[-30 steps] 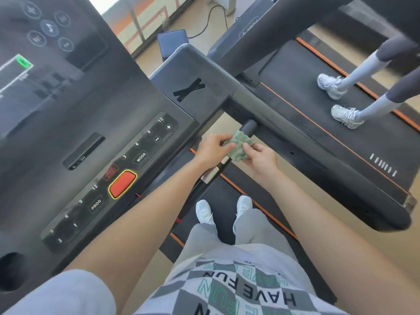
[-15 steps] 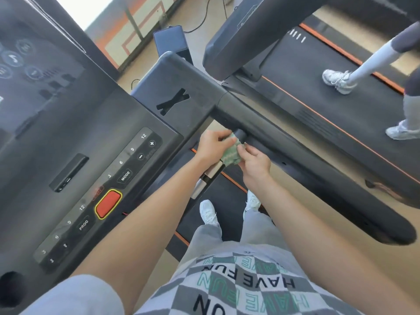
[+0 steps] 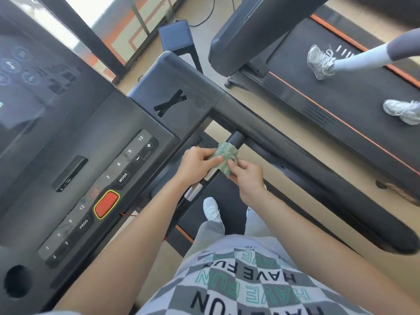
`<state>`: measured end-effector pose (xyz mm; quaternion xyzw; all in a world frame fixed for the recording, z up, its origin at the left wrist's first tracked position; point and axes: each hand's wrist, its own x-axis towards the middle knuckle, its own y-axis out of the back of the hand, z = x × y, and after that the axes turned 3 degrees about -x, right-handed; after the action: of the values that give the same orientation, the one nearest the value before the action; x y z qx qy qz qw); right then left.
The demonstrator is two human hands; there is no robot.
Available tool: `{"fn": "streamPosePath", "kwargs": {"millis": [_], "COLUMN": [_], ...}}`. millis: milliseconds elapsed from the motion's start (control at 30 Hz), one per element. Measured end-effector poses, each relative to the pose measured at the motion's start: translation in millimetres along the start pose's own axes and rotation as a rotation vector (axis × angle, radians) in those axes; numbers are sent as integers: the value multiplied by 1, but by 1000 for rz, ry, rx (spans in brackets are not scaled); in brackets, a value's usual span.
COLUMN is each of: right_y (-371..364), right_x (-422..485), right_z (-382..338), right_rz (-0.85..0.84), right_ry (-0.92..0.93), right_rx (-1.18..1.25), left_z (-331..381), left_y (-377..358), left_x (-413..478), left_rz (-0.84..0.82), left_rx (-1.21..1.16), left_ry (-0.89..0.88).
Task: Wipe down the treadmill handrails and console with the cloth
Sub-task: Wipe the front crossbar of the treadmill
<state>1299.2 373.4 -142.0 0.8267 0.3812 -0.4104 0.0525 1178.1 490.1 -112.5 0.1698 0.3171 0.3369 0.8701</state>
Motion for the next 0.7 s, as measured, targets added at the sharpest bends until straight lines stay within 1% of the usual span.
{"fn": "streamPosePath", "kwargs": {"millis": [167, 267, 333, 400, 467, 600, 667, 700], "right_y": [0, -6, -9, -12, -13, -12, -10, -9], "right_x": [12, 13, 13, 11, 7, -2, -6, -8], "right_z": [-14, -25, -27, -25, -18, -4, -2, 0], "right_rz": [140, 272, 338, 335, 296, 240, 196, 170], "right_ry": [65, 104, 143, 168, 164, 159, 168, 170], "right_rx": [25, 89, 95, 84, 63, -21, -126, -225], "left_z": [24, 32, 37, 38, 30, 3, -11, -18], "left_y": [-11, -19, -21, -18, -10, 7, 12, 15], "left_x": [24, 36, 41, 41, 36, 13, -1, -10], "left_rz": [82, 140, 141, 104, 40, -21, -35, -49], "left_rx": [7, -20, -31, -30, -21, 62, 101, 99], "left_ry": [-12, -44, -45, -37, -34, -58, -31, -10]}}
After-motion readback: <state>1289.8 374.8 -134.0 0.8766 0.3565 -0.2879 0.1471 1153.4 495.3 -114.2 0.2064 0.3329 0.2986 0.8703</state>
